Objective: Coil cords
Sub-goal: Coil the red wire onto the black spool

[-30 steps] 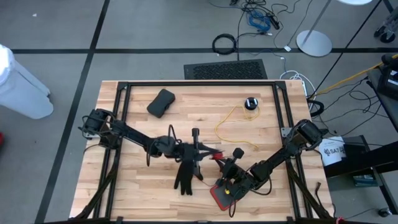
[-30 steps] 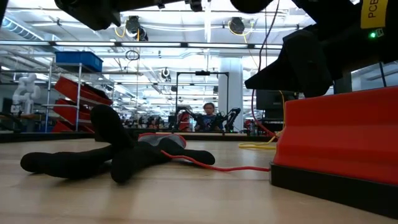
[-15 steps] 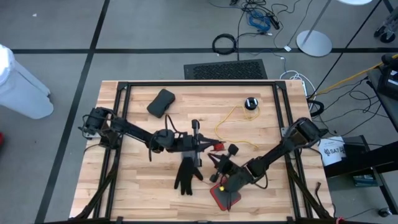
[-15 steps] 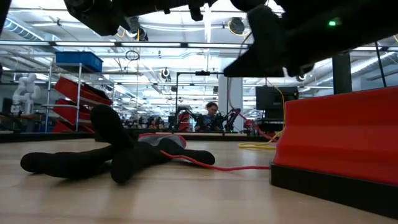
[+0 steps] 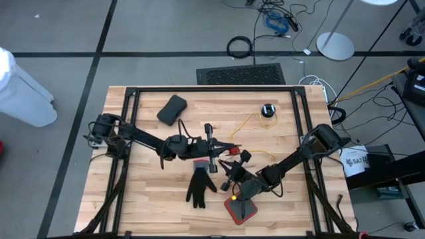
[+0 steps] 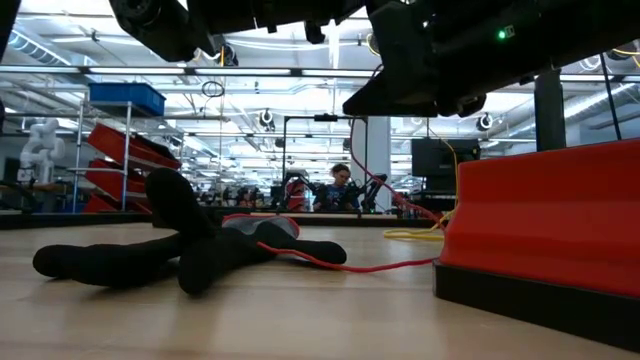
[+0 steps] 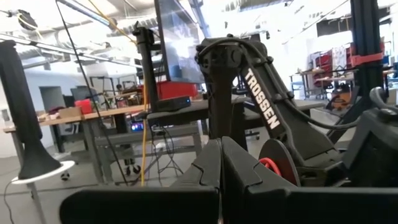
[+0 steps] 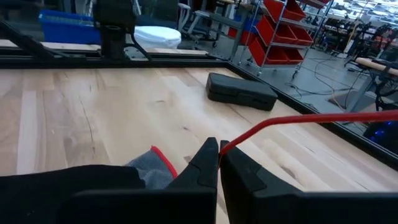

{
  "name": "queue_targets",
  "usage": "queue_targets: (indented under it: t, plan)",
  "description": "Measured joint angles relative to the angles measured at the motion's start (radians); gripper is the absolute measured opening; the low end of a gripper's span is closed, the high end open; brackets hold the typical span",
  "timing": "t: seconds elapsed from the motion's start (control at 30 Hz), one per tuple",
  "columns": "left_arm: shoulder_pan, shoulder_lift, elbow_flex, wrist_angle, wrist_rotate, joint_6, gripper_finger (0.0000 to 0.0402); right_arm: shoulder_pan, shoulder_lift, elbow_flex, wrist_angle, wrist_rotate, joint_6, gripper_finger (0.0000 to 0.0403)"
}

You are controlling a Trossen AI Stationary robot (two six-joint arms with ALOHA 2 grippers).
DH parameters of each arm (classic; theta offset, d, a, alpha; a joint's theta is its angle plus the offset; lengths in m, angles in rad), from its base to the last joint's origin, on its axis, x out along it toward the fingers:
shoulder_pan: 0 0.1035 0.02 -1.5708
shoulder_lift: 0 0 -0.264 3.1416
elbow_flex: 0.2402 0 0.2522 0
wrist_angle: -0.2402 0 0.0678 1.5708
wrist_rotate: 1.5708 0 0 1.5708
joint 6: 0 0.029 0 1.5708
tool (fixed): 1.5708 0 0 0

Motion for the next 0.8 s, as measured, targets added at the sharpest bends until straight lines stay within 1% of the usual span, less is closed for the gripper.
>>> queue_targets:
  t: [0.13,0.3,0.47,0.6,0.8]
  plan:
    - [0.0,0.0,0.0,-0.024,0.0,0.0,0.0,0.0,0.0,0.0,0.0,0.004,0.008,0.0]
    - [-0.001,0.0,0.0,-0.072,0.0,0.003,0.0,-0.009,0.0,0.0,0.006,0.023,0.063,0.0]
    - [-0.005,0.0,0.0,-0.114,0.001,0.051,0.0,-0.01,0.0,0.0,0.052,0.055,0.089,0.0]
    - [-0.006,0.0,0.0,-0.134,0.005,0.072,0.0,-0.014,0.0,0.001,0.098,0.04,0.092,0.0]
    - [-0.006,0.0,0.0,-0.155,0.005,0.109,0.0,-0.015,0.0,0.033,0.084,-0.001,0.124,0.0]
